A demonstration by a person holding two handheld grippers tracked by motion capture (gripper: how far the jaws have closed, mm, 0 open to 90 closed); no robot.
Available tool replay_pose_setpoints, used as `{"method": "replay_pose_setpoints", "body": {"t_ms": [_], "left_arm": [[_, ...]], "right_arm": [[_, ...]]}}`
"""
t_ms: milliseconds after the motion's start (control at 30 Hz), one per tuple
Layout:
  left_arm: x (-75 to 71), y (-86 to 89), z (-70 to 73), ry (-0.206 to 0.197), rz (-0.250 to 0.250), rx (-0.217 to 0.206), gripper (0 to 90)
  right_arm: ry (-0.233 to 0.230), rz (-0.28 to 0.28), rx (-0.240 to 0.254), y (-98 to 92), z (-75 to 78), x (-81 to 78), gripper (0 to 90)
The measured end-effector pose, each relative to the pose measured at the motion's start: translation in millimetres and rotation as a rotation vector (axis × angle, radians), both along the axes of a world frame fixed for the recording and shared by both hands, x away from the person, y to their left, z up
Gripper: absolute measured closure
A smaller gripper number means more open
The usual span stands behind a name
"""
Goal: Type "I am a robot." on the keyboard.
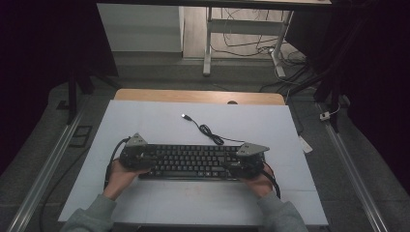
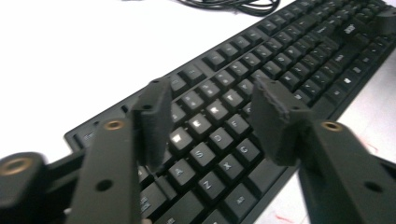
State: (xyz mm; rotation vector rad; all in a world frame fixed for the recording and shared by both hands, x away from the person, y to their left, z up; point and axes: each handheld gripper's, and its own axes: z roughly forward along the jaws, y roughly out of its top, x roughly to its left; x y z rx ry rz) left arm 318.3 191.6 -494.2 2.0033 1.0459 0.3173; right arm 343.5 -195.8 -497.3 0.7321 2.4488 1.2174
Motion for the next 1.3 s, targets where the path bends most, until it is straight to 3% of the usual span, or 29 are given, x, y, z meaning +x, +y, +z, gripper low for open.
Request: {"method": "replay_pose_setpoints", "body": {"t_ms": [200, 600, 800, 933, 1200, 1300], "left_arm": [[1.3, 0.9, -1.8, 0.019, 0.005, 0.005, 40.3], [2.8, -0.3, -3.8, 0.034, -0.003, 0.013, 38.2], [3.5, 0.0, -4.4, 0.035, -0.001, 0.014, 37.9], [3.7, -0.8, -4.6, 0.035, -0.006, 0.018, 37.7], [4.0, -1.8, -5.1, 0.038, -0.006, 0.023, 37.3], [4.2, -2.4, -5.5, 0.038, -0.007, 0.027, 37.2]], "right_arm": [[-0.003, -0.001, 0.000, -0.1, 0.4, 0.0, 48.5], [-0.015, 0.005, 0.020, 1.7, 5.8, 0.3, 48.5], [-0.028, 0.022, 0.033, 11.6, 13.3, 3.3, 48.6], [-0.011, 0.020, 0.040, 20.4, 17.1, 7.3, 49.6], [0.003, 0.023, 0.048, 35.2, 20.9, 15.7, 56.2], [0.002, 0.040, 0.042, 40.4, 21.6, 17.8, 62.9]]}}
